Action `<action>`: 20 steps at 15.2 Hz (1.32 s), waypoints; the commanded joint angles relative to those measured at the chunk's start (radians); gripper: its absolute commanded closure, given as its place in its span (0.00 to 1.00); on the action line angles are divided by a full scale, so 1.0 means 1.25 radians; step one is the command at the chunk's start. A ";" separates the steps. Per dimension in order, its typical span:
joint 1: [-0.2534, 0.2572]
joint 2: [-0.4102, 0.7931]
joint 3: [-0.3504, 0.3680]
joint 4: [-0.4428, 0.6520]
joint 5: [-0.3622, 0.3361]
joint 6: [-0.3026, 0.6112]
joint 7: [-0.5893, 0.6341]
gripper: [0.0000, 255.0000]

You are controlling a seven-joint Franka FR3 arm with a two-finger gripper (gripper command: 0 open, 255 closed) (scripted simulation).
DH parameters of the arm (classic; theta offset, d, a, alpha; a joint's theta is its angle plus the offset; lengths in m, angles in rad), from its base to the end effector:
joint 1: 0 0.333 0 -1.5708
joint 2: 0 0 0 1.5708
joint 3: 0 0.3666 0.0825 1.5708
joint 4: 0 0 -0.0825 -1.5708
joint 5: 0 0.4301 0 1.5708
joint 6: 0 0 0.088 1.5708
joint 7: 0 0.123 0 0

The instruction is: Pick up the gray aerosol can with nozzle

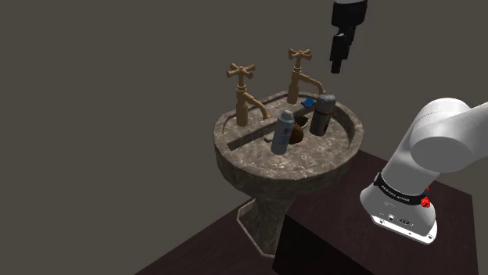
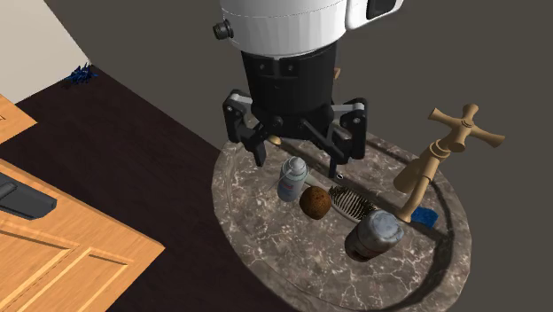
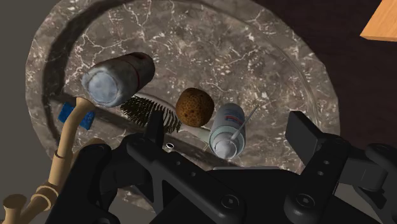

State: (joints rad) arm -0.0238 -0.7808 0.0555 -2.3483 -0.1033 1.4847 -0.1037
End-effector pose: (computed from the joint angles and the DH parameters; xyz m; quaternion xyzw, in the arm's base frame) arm 0.3081 0.0021 0.6063 0.9950 0.0563 -0.0448 0.0691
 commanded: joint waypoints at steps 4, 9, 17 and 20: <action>0.011 0.012 -0.007 -0.068 0.002 0.108 -0.012 0.00; 0.027 0.063 -0.016 -0.157 0.003 0.294 -0.032 0.00; 0.050 0.227 -0.025 -0.233 0.003 0.608 -0.064 0.00; 0.053 0.270 -0.026 -0.243 0.001 0.673 -0.067 0.00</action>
State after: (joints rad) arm 0.0410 -0.4611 0.0228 -2.6466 -0.1012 2.2968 -0.1882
